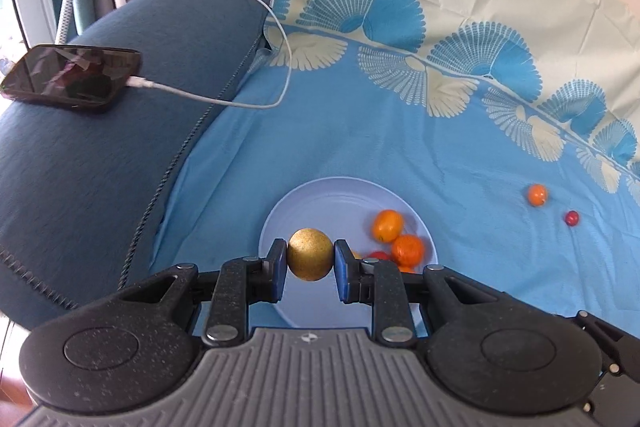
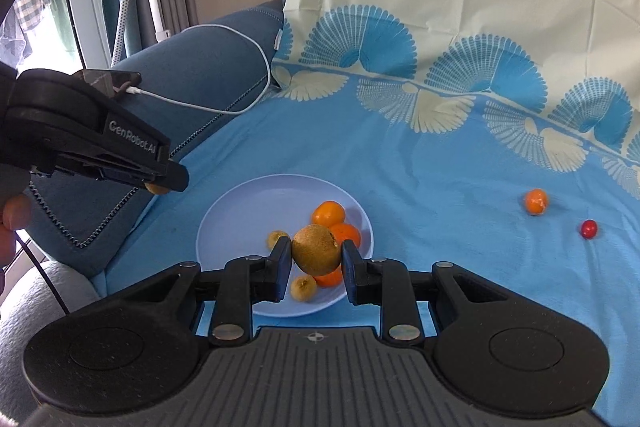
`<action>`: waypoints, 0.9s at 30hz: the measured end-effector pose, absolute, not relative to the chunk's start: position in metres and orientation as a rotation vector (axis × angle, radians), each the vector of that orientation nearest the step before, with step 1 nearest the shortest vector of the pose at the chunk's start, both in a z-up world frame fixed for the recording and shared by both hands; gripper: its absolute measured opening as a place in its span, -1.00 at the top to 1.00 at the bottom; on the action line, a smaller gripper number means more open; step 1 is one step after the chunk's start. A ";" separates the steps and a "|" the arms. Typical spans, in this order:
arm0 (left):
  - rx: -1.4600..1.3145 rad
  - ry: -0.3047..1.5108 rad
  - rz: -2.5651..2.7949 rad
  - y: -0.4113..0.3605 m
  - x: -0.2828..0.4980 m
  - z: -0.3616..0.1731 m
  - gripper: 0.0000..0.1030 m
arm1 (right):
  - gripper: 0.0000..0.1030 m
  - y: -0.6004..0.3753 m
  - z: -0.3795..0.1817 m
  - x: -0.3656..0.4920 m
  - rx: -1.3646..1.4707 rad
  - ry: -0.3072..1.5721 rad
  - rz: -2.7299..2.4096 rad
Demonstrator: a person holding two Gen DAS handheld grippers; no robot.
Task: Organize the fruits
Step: 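Carry both held longans over the blue plate, then open both tools to release the longans onto the plate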
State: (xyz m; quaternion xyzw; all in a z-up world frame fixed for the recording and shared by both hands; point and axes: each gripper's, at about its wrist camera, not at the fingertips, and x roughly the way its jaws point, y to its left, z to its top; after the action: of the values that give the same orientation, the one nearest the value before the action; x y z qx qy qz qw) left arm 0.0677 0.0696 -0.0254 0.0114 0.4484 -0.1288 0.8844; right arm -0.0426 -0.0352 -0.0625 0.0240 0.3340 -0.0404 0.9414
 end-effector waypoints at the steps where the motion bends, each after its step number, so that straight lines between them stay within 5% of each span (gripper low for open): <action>1: 0.027 0.938 -0.267 0.067 0.074 -0.029 0.47 | 0.46 -0.035 -0.062 -0.043 0.049 0.681 -0.082; 18: 0.126 1.043 -0.199 0.046 0.146 -0.108 0.47 | 0.46 -0.043 -0.126 0.040 0.021 0.807 -0.042; 20: 0.130 1.050 -0.204 0.048 0.150 -0.112 0.27 | 0.45 -0.042 -0.129 0.045 0.010 0.812 -0.030; 22: 0.112 1.065 -0.224 0.052 0.152 -0.108 -0.79 | 0.33 -0.042 -0.130 0.047 0.011 0.812 -0.022; 23: 0.078 1.049 -0.235 0.057 0.149 -0.101 -0.93 | 0.17 -0.042 -0.130 0.049 0.013 0.814 -0.012; 25: 0.028 0.993 -0.245 0.068 0.138 -0.085 -0.99 | -0.50 -0.042 -0.121 0.048 0.011 0.811 -0.013; 27: 0.039 0.989 -0.249 0.074 0.127 -0.072 -0.99 | -0.60 -0.041 -0.109 0.038 -0.008 0.788 -0.017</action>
State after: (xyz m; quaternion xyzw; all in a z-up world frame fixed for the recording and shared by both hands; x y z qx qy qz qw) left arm 0.1266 0.0743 -0.0716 0.0186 0.4734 -0.1192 0.8725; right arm 0.0377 -0.0413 -0.1085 -0.0038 0.3838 -0.0084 0.9234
